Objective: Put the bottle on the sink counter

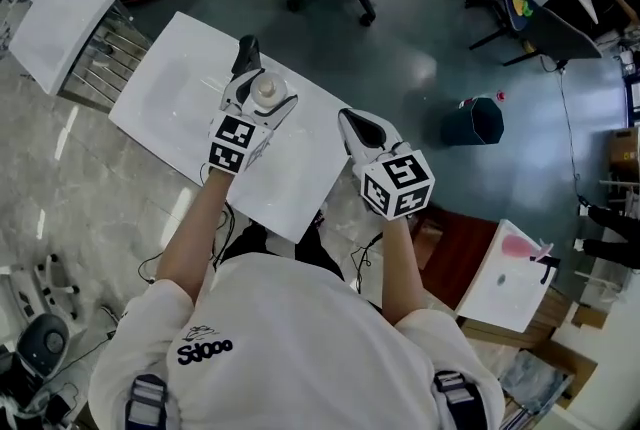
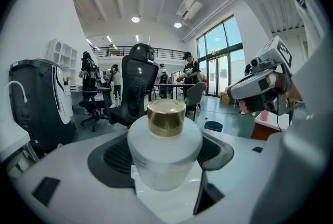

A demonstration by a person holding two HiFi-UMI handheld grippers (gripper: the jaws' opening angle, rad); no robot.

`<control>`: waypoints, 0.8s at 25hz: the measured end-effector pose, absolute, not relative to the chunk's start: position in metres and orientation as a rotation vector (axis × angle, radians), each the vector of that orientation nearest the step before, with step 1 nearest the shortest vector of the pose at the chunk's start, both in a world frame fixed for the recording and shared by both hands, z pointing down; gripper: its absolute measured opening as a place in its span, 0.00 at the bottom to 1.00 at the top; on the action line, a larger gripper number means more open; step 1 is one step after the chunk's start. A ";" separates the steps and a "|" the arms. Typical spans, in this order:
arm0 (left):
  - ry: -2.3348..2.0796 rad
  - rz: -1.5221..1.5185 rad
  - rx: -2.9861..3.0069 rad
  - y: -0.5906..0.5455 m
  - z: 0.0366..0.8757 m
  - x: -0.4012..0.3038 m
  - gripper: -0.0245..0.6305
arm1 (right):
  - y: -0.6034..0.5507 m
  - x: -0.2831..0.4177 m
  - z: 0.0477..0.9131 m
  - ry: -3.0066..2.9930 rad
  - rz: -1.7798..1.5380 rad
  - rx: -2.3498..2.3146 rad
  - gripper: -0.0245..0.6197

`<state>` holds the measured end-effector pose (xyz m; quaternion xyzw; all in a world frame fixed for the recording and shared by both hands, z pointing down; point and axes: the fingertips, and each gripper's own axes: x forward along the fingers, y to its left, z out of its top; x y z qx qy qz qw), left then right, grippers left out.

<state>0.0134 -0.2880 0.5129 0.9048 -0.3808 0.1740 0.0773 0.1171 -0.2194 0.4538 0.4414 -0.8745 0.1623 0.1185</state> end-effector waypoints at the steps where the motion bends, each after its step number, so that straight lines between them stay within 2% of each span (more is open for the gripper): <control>1: -1.146 0.534 2.699 -0.290 0.519 0.014 0.56 | -0.222 0.117 0.456 -2.557 0.481 1.280 0.05; 20: -1.229 0.594 2.493 -0.320 0.632 0.017 0.56 | -0.253 0.128 0.514 -2.486 0.647 1.289 0.05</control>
